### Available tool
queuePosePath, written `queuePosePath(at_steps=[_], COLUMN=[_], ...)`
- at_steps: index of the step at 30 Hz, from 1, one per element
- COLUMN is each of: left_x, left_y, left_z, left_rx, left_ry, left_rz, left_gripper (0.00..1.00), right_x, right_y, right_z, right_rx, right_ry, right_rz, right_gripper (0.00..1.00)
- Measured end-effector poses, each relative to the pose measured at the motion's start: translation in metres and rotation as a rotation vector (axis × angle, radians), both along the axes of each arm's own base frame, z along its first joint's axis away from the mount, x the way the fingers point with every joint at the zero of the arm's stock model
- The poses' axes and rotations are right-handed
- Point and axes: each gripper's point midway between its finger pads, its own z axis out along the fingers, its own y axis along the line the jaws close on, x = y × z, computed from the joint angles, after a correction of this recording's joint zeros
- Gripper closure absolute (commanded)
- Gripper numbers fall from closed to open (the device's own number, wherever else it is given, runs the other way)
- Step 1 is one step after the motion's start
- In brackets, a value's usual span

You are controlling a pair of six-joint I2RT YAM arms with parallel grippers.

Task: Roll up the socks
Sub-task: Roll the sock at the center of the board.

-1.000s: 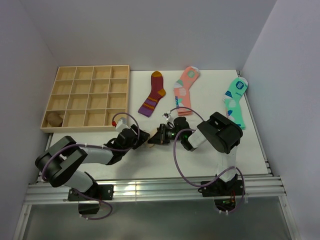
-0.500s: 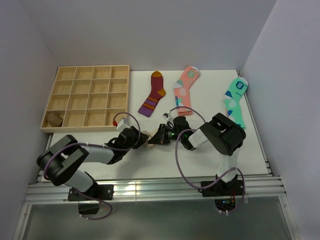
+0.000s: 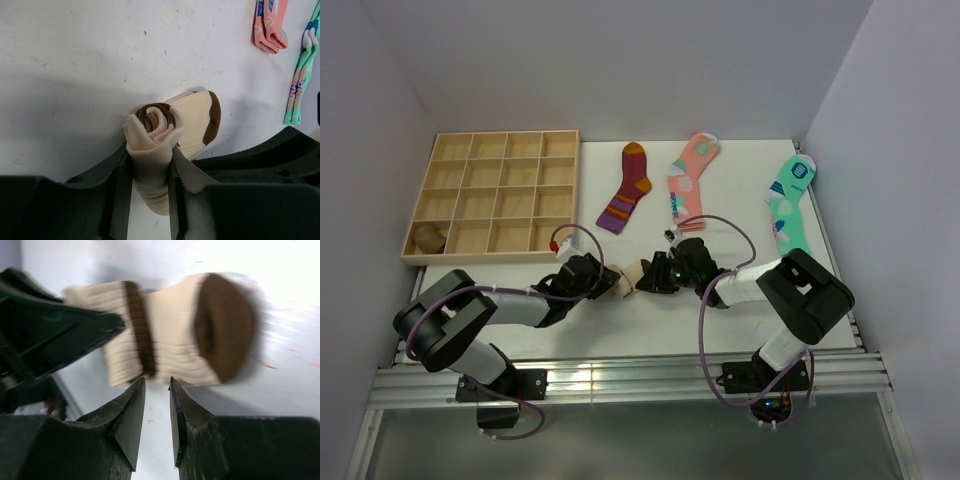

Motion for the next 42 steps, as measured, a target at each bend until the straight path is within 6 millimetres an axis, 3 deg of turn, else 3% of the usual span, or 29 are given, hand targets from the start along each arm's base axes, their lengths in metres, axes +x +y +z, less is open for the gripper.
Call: queuePosePath(at_steps=[4,21,27,33,36,42], left_x=[0.000,-0.003,-0.002,0.000,0.000,0.000], left_y=[0.001,0.023,0.027,0.027,0.027,0.028], left_z=[0.000,0.002,0.003,0.002,0.003,0.002], left_rx=[0.007,0.099,0.135,0.163,0.172,0.188], left_ry=[-0.002,-0.002,0.010,0.026,0.031,0.037], left_rz=[0.000,0.032,0.046,0.049,0.048,0.051], left_gripper=[1.00,1.00,1.00,1.00,1.00,1.00], right_x=[0.004,0.045,0.040,0.017,0.005,0.005], right_y=[-0.014,-0.014,-0.021,0.006,0.020,0.035], right_z=[-0.015,-0.016,-0.006,0.026,0.024,0.020], right_rx=[-0.075,-0.117,-0.185,-0.174,-0.187,-0.201], right_ry=[0.019,0.008,-0.057,-0.163,-0.158,-0.136], right_rz=[-0.054,-0.095,-0.103,-0.036,0.008,0.029], right_gripper=[0.70,0.74,0.66,0.65,0.65,0.66])
